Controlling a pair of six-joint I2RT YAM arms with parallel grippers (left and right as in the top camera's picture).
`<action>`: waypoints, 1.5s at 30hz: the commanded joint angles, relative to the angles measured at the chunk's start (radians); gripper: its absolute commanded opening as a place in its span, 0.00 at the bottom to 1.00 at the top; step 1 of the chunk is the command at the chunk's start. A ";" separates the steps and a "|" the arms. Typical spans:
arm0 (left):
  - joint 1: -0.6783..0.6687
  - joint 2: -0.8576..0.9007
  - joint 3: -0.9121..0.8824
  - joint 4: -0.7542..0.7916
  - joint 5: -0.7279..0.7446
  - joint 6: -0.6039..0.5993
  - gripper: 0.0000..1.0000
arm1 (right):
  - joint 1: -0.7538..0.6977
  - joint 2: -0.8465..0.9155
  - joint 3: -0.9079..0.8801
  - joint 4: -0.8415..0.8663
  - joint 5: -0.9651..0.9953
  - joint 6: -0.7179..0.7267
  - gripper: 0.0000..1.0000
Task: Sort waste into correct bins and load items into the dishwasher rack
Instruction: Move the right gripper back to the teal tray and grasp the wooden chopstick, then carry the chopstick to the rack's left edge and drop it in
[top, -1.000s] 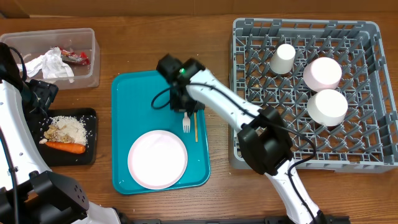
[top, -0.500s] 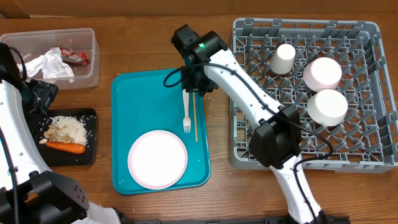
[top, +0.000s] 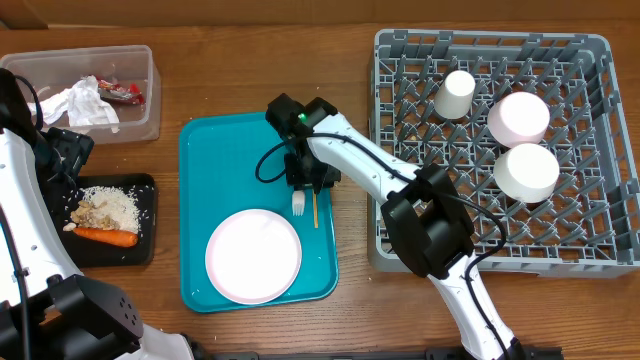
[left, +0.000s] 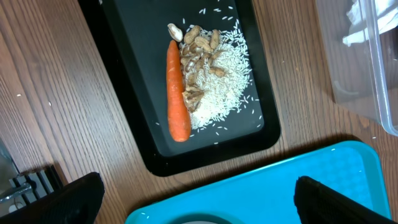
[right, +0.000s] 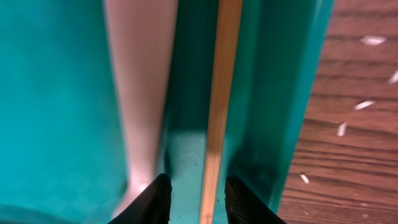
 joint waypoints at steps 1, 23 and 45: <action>-0.002 0.004 0.006 -0.002 -0.018 -0.018 1.00 | -0.007 -0.006 -0.024 0.024 -0.003 0.010 0.32; -0.002 0.004 0.006 -0.002 -0.017 -0.018 1.00 | -0.021 -0.009 0.037 -0.004 -0.032 -0.005 0.04; -0.002 0.004 0.006 -0.002 -0.018 -0.018 1.00 | -0.402 -0.040 0.515 -0.262 0.057 -0.240 0.04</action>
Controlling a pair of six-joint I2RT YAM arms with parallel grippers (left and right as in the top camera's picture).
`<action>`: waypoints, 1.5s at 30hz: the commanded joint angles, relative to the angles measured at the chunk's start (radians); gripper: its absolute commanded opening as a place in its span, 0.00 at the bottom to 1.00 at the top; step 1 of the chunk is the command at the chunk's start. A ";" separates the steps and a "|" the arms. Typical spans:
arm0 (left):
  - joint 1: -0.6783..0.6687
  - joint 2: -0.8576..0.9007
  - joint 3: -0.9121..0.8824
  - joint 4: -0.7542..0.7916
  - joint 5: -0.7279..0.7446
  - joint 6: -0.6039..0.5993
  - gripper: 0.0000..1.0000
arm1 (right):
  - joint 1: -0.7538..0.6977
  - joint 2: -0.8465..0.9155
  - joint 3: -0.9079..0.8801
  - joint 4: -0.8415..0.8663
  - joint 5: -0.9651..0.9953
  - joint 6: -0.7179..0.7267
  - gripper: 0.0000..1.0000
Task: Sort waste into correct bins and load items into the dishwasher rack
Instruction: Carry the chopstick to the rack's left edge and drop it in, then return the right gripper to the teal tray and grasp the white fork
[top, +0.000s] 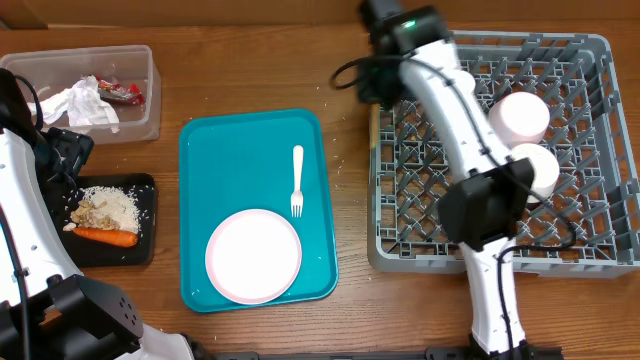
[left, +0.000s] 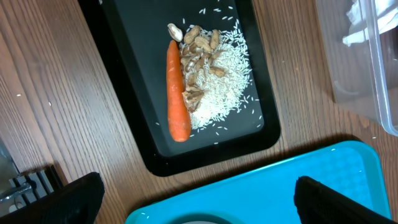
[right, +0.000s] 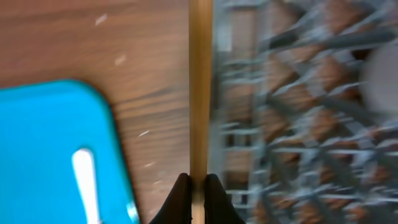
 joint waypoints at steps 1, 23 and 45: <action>-0.002 0.004 0.006 -0.002 -0.017 -0.018 1.00 | -0.048 -0.034 0.026 0.004 -0.002 -0.048 0.04; -0.002 0.004 0.006 -0.002 -0.017 -0.018 1.00 | -0.090 -0.023 -0.111 0.062 -0.124 -0.150 0.22; -0.002 0.004 0.006 -0.002 -0.017 -0.018 1.00 | 0.128 -0.084 -0.045 -0.006 -0.264 -0.039 1.00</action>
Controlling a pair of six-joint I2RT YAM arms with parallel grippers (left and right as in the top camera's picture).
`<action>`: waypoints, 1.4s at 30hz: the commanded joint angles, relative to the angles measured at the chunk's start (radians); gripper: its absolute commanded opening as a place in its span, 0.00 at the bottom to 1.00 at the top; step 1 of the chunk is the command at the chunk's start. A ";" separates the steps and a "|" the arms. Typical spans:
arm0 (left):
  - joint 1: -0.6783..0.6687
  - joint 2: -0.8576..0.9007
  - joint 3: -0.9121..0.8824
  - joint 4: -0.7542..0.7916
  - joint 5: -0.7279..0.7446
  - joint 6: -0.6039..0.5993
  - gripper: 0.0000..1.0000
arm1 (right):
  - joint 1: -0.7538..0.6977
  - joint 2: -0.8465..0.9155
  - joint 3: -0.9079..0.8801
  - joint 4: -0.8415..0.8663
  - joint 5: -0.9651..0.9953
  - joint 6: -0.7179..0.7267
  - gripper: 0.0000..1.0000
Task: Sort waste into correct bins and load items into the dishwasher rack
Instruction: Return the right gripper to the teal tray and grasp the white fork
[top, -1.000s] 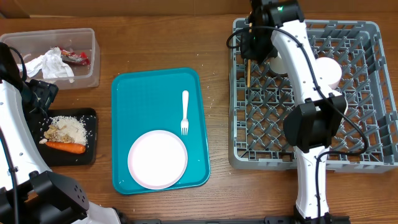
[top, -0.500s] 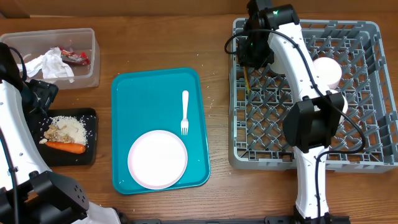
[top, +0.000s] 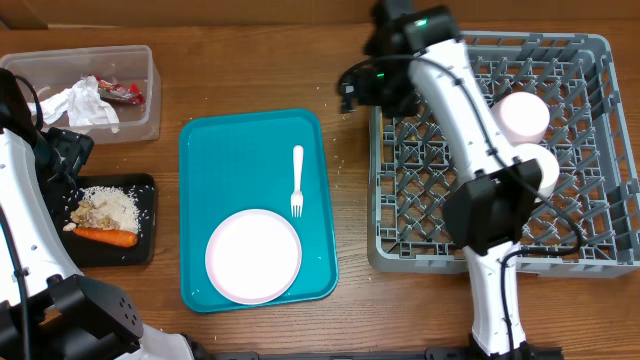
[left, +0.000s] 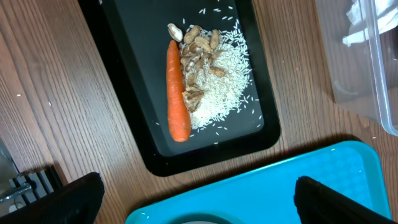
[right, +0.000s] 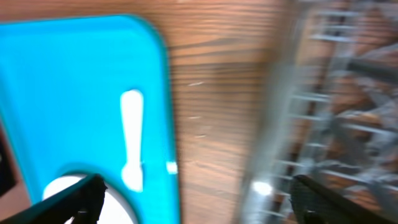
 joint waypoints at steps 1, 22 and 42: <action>-0.002 0.004 0.006 -0.002 -0.017 -0.018 1.00 | 0.101 -0.040 0.003 0.035 0.011 0.097 1.00; -0.002 0.004 0.006 -0.002 -0.017 -0.018 1.00 | 0.371 -0.039 -0.503 0.312 0.180 0.414 1.00; -0.002 0.004 0.006 -0.002 -0.017 -0.018 1.00 | 0.429 -0.039 -0.568 0.400 0.186 0.415 0.90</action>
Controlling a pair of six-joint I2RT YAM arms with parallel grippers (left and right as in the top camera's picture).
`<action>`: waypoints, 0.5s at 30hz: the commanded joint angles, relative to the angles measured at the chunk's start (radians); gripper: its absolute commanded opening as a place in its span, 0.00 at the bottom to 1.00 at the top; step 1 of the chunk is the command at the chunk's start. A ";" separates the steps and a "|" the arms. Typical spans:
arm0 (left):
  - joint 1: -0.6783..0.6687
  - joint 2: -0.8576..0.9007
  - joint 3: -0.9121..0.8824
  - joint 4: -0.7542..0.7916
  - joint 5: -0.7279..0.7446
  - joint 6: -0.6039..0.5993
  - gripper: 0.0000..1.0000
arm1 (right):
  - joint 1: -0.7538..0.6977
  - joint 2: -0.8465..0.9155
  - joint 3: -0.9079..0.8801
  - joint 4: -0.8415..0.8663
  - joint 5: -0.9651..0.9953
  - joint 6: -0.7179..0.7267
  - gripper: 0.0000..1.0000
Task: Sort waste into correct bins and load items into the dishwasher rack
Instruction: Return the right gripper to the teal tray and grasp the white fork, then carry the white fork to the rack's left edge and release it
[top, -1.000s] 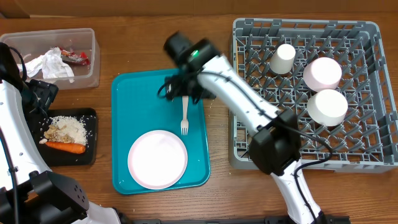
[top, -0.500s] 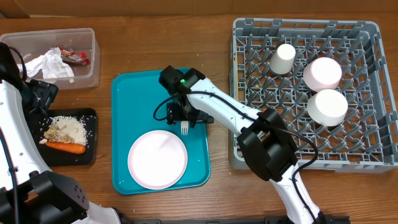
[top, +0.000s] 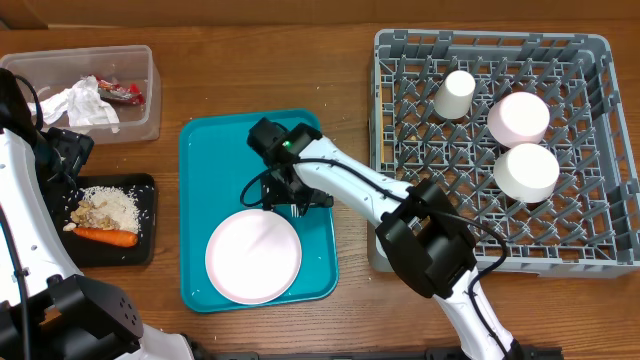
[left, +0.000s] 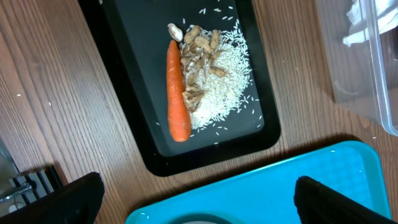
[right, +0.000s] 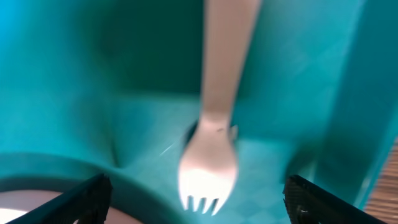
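Observation:
A white plastic fork (right: 209, 163) lies on the teal tray (top: 215, 150), tines toward the white plate (top: 253, 256). My right gripper (right: 199, 208) hangs open just over the fork's head, one finger on each side, touching nothing. In the overhead view the right gripper (top: 289, 193) covers the fork. The grey dishwasher rack (top: 400, 250) holds a white cup (top: 459, 94) and two upturned bowls (top: 518, 117). My left gripper (left: 196, 205) stands open above the table edge near the black tray (left: 124, 56).
The black tray holds a carrot (left: 177, 93), rice and peanuts (left: 202, 46). A clear bin (top: 140, 120) at the back left holds crumpled paper and a wrapper. Rice grains lie scattered on the wood between tray and rack.
My right gripper has moved from the rack's left edge back over the teal tray and now straddles the fork's head, still open. The left arm has not moved.
My right gripper stood around a wooden stick beside the fork on the tray. Then it was shut on that stick at the rack's far left corner. Then it was open and empty by the rack. Now it is open over the fork; the stick is out of sight.

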 joint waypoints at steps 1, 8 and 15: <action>-0.002 0.004 0.006 -0.002 -0.017 -0.018 1.00 | 0.012 -0.003 -0.003 0.008 0.003 0.002 0.89; -0.002 0.004 0.006 -0.003 -0.017 -0.018 1.00 | 0.016 0.001 -0.003 0.027 0.026 0.009 0.61; -0.002 0.004 0.006 -0.002 -0.017 -0.018 1.00 | 0.016 0.003 -0.003 0.030 0.033 0.008 0.34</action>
